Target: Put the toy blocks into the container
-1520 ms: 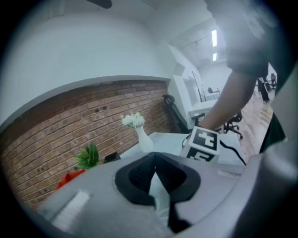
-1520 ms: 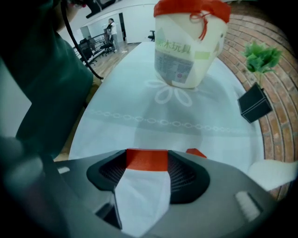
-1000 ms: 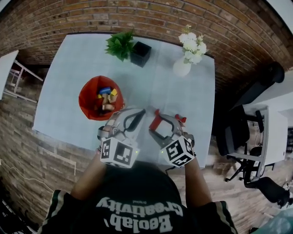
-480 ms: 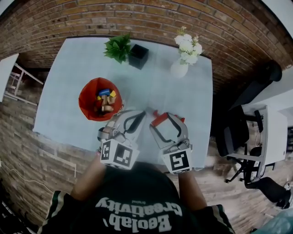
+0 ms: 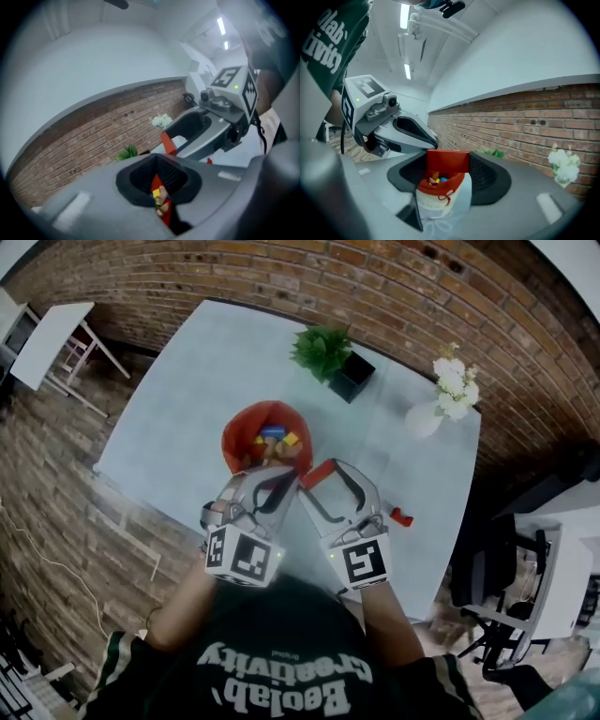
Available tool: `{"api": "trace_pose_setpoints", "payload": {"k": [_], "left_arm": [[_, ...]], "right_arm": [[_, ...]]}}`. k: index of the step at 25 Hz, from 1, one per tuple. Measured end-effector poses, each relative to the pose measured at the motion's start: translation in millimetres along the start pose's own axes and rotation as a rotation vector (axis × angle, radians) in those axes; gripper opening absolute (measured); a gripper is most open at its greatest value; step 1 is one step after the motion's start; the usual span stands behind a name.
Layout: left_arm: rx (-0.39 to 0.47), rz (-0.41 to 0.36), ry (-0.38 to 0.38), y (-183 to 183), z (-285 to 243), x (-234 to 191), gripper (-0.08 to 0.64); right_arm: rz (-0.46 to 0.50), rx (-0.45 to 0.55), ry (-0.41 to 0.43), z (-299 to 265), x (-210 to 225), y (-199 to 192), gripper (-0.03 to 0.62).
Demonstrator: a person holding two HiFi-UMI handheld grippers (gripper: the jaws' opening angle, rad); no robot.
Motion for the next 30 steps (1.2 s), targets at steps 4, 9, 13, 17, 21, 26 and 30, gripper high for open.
{"api": "trace_pose_setpoints", "payload": {"k": [4, 9, 13, 17, 21, 26, 30], "left_arm": [[-0.03, 0.034, 0.087, -17, 21, -31, 0.003], [-0.053, 0.065, 0.133, -34, 33, -53, 0.003], [-0.063, 0.088, 0.139, -45, 33, -65, 0.003], [-0.07, 0.096, 0.138, -52, 29, -74, 0.003], [-0.075, 0.096, 0.127, -54, 24, -80, 0.003], [-0.062, 0.087, 0.092, -50, 17, -78, 0.003], [-0.048, 0.06, 0.052, -38, 4, -67, 0.003]], "right_arm": [[0.038, 0.026, 0.083, -40, -11, 12, 0.284], [0.02, 0.017, 0.124, -69, -18, 13, 0.285], [0.032, -0.028, 0.181, -92, -22, 10, 0.288], [0.044, -0.047, 0.208, -106, -22, 8, 0.295], [0.045, -0.06, 0.208, -108, -21, 5, 0.302], [0.117, -0.037, 0.121, -89, -17, 11, 0.008], [0.117, -0.035, 0.068, -65, -9, 8, 0.008]]}}
Point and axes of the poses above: the fingertips, and each gripper's own axes: z backward along the fingers, x to its right, y out of its top, the point moved 10 cm from there along z, backward along the fingers, and after that the axes turned 10 degrees about z, right-handed, at the moved point
